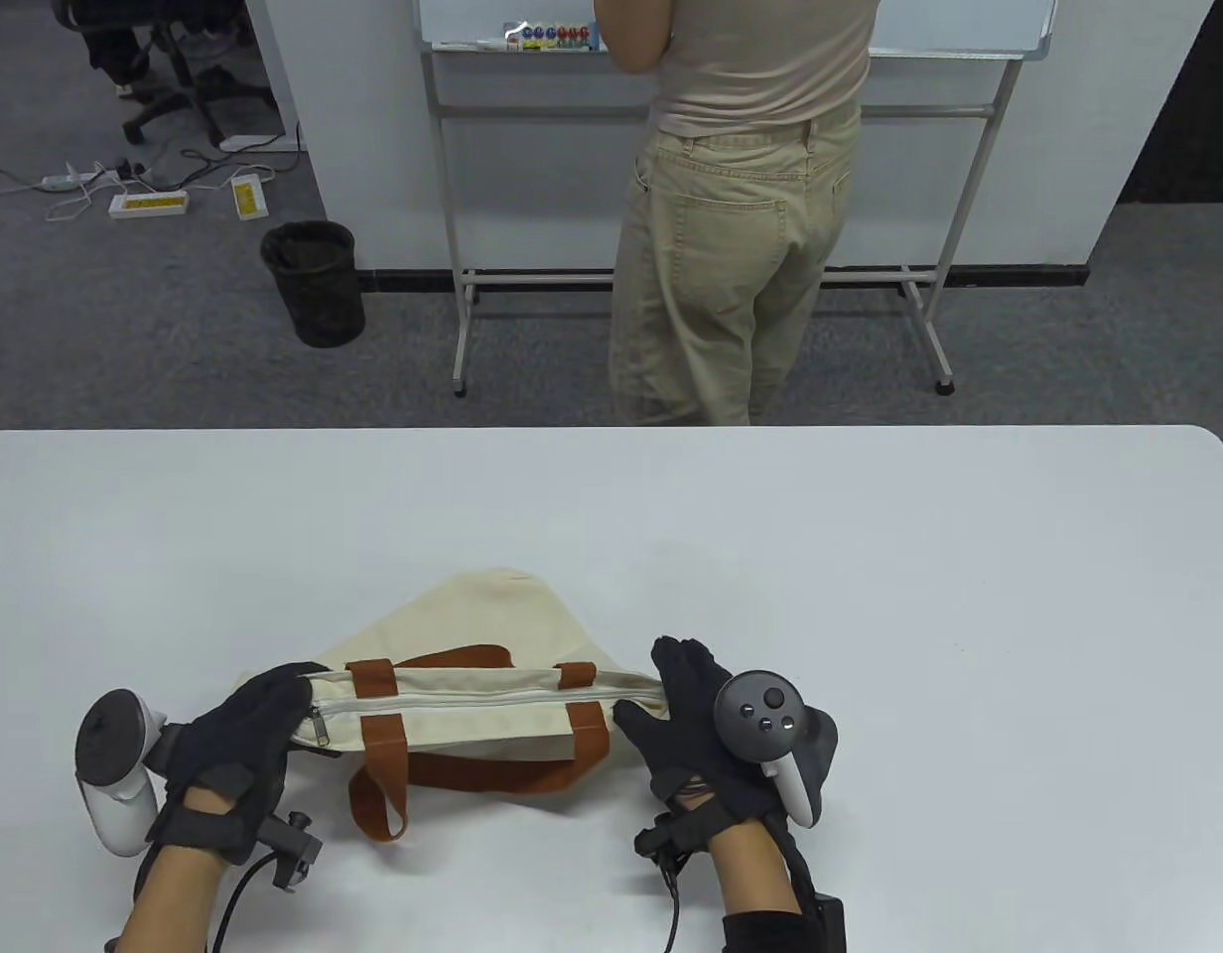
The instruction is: Unzip the canvas bag
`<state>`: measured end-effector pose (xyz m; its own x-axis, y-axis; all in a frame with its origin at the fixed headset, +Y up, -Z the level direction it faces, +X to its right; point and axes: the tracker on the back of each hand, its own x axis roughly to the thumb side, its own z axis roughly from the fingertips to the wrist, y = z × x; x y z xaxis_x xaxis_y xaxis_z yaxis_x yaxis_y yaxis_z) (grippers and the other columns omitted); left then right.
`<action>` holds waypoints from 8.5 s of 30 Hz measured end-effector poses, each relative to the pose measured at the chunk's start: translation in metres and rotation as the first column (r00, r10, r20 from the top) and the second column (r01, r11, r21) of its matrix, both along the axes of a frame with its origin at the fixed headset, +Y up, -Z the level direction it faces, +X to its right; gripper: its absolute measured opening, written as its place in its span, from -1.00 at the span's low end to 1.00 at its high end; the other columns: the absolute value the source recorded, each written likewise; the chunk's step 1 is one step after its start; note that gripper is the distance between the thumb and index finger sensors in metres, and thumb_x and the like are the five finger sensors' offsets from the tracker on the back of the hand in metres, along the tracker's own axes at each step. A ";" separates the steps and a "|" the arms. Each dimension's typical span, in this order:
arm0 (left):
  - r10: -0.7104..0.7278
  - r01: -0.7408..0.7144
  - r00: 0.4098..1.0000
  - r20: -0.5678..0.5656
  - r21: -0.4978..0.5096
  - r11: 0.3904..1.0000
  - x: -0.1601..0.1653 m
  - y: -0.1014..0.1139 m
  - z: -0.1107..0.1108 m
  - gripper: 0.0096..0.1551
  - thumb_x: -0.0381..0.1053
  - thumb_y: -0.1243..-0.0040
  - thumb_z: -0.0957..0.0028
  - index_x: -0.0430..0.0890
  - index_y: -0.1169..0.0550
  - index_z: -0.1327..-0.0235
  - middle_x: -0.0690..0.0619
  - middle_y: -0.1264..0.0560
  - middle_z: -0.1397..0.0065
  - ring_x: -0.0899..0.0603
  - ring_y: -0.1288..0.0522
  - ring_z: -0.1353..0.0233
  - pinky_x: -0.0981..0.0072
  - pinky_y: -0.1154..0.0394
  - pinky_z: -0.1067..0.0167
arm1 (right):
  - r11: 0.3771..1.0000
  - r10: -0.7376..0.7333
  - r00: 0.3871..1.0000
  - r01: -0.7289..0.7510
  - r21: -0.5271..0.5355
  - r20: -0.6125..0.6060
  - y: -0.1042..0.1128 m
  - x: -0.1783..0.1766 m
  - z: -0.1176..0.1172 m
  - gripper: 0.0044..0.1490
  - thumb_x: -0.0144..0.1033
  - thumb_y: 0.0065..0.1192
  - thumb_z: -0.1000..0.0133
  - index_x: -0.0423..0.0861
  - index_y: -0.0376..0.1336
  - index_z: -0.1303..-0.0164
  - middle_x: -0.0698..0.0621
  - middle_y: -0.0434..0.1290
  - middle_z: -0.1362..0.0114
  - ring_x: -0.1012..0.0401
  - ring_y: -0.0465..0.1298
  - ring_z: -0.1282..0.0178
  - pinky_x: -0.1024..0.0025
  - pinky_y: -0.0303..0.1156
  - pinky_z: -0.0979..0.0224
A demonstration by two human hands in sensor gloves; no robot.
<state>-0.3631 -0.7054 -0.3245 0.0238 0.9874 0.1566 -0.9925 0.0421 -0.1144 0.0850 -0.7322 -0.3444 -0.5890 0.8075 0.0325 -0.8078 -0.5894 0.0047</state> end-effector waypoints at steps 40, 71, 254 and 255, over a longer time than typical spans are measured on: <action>0.107 -0.119 0.992 -0.066 -0.203 0.972 0.023 -0.040 -0.002 -0.46 0.22 -0.12 -0.06 -0.14 -0.63 -0.03 -0.10 -0.76 0.10 -0.09 -0.74 0.18 -0.07 -0.54 -0.03 | 0.731 -0.666 0.736 0.676 -0.094 0.119 -0.021 0.041 -0.014 -0.44 -0.02 0.19 -0.12 -0.23 0.44 -0.01 -0.21 0.56 0.01 0.02 0.59 0.22 -0.01 0.43 0.05; 0.152 -0.154 0.988 -0.026 -0.203 0.967 0.058 -0.037 -0.002 -0.47 0.22 -0.12 -0.07 -0.13 -0.62 -0.05 -0.09 -0.76 0.10 -0.08 -0.75 0.17 -0.05 -0.55 -0.03 | 0.729 0.277 0.961 -0.226 0.647 0.023 0.100 -0.122 0.050 -0.28 -0.01 0.44 0.01 -0.25 0.41 -0.20 -0.26 0.48 -0.25 -0.18 0.52 -0.10 -0.15 0.35 -0.13; -0.913 0.912 0.409 0.003 -0.029 0.409 0.051 -0.058 -0.011 -0.21 0.34 -0.06 0.01 -0.09 -0.49 -0.37 -0.28 -0.34 -0.59 -0.52 -0.24 -0.53 -0.48 0.00 -0.40 | 0.991 0.101 0.980 -0.114 -0.068 -0.169 -0.028 -0.004 -0.016 -0.06 0.09 0.36 0.05 -0.27 0.29 -0.38 -0.33 0.24 -0.52 -0.28 0.29 -0.48 -0.31 0.12 -0.43; -0.911 0.910 0.413 -0.005 -0.031 0.413 0.051 -0.057 -0.011 -0.21 0.33 -0.06 0.01 -0.09 -0.47 -0.39 -0.28 -0.32 -0.60 -0.53 -0.22 -0.54 -0.49 0.02 -0.41 | 0.993 0.101 0.984 -0.109 -0.043 -0.150 -0.027 -0.003 -0.015 -0.06 0.09 0.36 0.05 -0.27 0.27 -0.40 -0.33 0.21 -0.54 -0.29 0.27 -0.50 -0.32 0.10 -0.44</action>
<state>-0.3120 -0.7619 -0.3354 0.9133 0.3874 0.1258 -0.3751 0.9203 -0.1108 0.0817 -0.7589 -0.3598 -0.6625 0.7442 0.0853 -0.7297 -0.6668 0.1512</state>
